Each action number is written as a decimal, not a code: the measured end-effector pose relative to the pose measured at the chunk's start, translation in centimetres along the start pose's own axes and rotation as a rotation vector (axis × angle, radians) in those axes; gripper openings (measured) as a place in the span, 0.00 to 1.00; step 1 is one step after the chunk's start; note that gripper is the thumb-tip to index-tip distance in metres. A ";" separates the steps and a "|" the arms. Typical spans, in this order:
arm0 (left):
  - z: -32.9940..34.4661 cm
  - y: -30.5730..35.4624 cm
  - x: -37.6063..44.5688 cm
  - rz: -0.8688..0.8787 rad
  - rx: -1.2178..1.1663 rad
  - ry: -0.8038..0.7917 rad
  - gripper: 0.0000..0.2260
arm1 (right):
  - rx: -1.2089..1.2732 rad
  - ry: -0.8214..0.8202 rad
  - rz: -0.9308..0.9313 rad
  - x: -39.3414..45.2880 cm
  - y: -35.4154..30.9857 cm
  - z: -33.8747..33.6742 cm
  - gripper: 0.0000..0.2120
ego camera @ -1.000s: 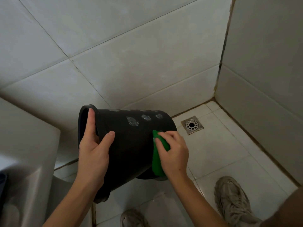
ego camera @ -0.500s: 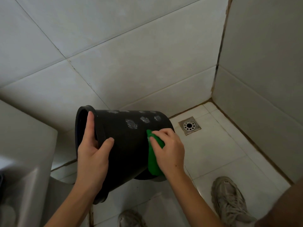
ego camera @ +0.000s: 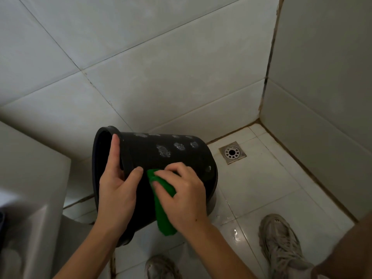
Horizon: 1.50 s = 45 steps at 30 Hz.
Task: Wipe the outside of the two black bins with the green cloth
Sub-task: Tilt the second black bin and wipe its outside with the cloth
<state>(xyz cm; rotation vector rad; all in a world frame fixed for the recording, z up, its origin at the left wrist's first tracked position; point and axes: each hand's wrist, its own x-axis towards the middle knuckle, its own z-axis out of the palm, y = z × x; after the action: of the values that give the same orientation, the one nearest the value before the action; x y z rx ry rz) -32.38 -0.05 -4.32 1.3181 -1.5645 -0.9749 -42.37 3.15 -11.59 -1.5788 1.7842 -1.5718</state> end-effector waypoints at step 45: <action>-0.7 0.1 0.0 -0.063 -0.032 -0.063 0.35 | -0.149 0.246 0.548 1.2 12.2 -0.2 0.11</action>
<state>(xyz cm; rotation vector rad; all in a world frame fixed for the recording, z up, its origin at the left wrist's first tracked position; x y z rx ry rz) -31.77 -0.03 -4.04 1.3327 -1.5559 -1.0864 -49.35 -0.11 -21.13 -0.8506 2.2584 -1.4265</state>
